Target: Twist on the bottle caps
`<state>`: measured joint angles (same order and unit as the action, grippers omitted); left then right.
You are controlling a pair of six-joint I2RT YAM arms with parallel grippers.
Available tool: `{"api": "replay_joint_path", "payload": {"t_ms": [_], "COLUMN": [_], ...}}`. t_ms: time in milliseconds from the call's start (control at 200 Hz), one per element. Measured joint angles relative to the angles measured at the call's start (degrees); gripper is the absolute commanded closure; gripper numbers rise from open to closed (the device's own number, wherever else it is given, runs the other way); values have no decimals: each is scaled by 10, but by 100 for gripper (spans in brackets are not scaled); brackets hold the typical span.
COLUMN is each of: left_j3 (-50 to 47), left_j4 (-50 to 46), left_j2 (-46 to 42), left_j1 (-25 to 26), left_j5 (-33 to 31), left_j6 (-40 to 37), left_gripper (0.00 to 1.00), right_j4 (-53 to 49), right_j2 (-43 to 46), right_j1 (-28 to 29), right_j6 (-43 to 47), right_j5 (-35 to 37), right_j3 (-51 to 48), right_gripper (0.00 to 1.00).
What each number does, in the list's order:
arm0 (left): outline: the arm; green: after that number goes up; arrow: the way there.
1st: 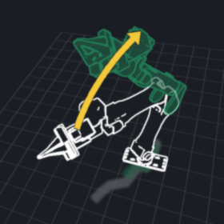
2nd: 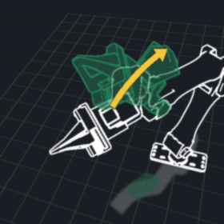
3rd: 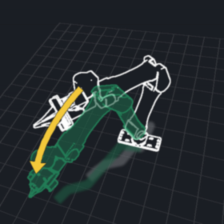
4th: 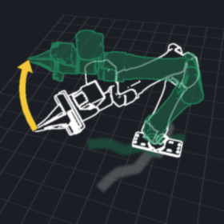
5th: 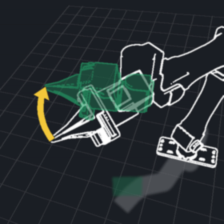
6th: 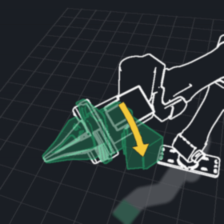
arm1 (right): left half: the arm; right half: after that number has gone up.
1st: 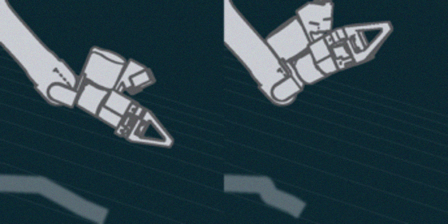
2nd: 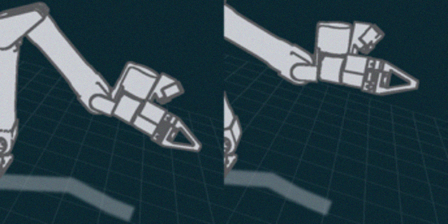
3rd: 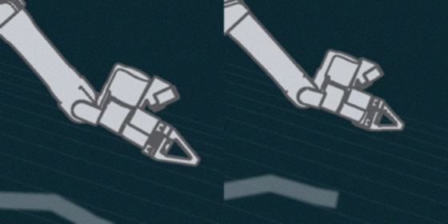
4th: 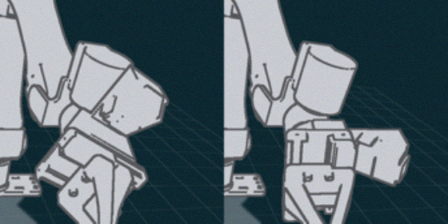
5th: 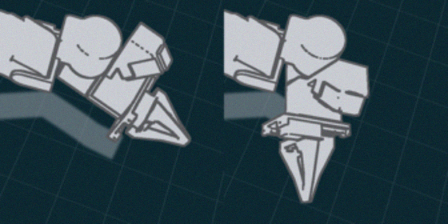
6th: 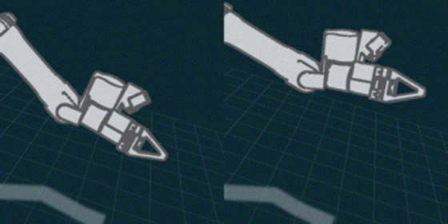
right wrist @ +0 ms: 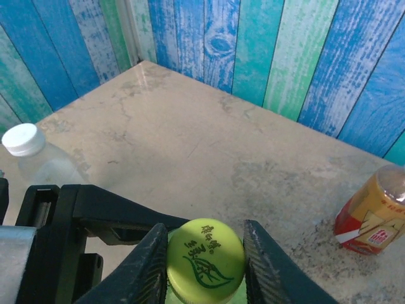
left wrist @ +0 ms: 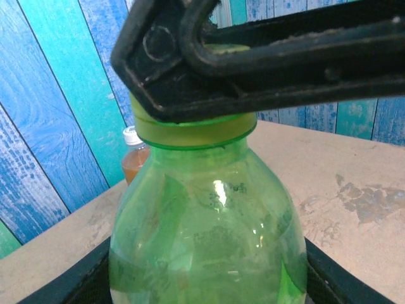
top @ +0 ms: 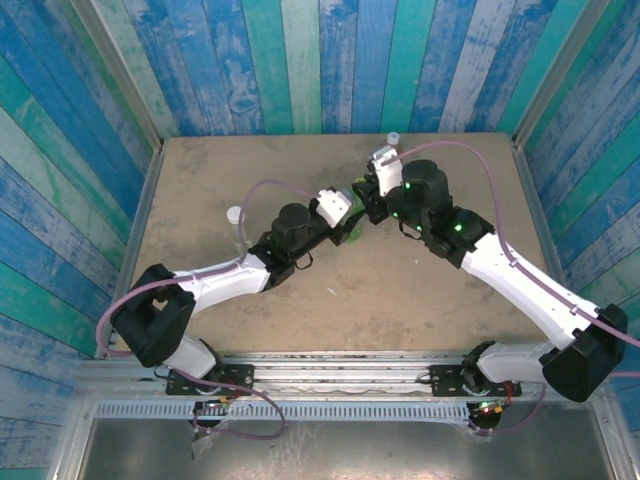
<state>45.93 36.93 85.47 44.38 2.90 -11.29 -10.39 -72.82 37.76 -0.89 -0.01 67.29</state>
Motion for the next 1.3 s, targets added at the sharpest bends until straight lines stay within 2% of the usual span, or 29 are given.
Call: {"api": "replay_joint_path", "payload": {"t_ms": [190, 270, 376, 546, 756, 957, 1297], "left_j3": [21, 15, 10, 10, 11, 12, 15], "left_j4": [-3, -10, -35, -59, -82, -99, -105], "left_j2": [-2, -5, -13, -31, -41, -41, -41], "left_j1": [0, -19, -44, -57, -57, -57, -57], "left_j5": [52, 116, 207, 347, 460, 499, 513], "left_j6": [-22, -21, -24, -35, -54, -65, -66], "left_gripper": [42, 42, 42, 42, 43, 43, 43], "right_j4": [-6, -13, -34, -94, -156, -197, -233], "right_j2": [49, 86, 129, 156, 135, 104, 81], "right_j1": [-29, -51, -80, -91, -97, -98, -98], "right_j6": [74, 108, 154, 217, 252, 275, 303], "right_j5": [-83, -139, -212, -314, -370, -406, -444], "right_j3": [-24, -35, -35, -18, 13, 30, 32], "right_gripper": [35, 30, 30, 36, 48, 52, 59]}}
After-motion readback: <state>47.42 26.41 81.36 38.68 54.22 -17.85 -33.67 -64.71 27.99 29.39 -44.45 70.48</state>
